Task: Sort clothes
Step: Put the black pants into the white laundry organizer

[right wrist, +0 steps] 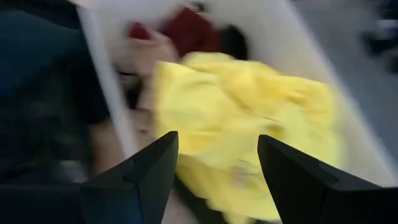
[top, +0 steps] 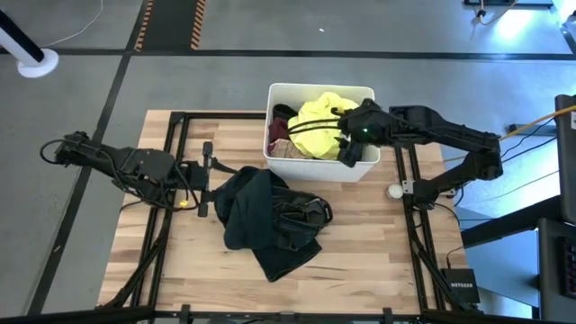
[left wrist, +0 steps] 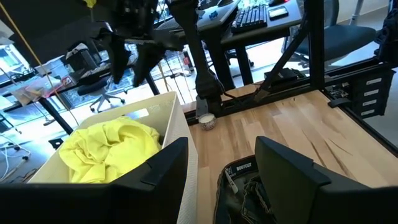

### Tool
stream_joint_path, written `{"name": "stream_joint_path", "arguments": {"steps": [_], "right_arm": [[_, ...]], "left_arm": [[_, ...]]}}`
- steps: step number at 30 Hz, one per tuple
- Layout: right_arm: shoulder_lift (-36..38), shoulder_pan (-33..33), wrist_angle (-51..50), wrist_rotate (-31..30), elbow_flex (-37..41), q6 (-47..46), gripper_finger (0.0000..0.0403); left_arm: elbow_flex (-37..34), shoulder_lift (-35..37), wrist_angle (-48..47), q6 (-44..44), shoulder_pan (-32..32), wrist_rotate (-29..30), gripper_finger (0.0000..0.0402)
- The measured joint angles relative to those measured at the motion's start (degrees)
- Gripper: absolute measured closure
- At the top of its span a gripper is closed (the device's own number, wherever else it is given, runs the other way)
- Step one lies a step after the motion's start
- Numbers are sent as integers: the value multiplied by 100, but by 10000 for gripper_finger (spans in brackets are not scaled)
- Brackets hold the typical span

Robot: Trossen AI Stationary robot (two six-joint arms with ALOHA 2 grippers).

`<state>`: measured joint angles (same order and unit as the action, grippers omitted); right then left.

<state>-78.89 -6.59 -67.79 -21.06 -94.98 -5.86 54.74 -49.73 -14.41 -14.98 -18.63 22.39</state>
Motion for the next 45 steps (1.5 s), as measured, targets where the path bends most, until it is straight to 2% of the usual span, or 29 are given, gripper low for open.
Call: {"name": "stream_joint_path", "arguments": {"steps": [3, 5, 15, 27, 29, 35, 45], "right_arm": [[-70, 206, 276, 936, 0, -56, 165], [-176, 461, 467, 1310, 2, -56, 165], [-1197, 1700, 1167, 1261, 7, 294, 165], [-2708, 2413, 1250, 1254, 9, -46, 165], [-2925, 2488, 1302, 1139, 9, -171, 165], [-3420, 2712, 1498, -2, 9, -937, 165], [-3866, 2883, 1834, -639, 9, -1236, 165]], "left_arm": [[0, 2, 1, 0, -2, 0, 220], [0, 1, 2, 0, 0, 1, 220], [0, 2, 4, 17, -1, 1, 220], [0, 1, 7, 20, 0, 2, 220], [0, 1, 7, 20, -2, 1, 220], [0, 0, 7, 22, -2, 1, 220], [0, 2, 37, 20, -1, 0, 220]]}}
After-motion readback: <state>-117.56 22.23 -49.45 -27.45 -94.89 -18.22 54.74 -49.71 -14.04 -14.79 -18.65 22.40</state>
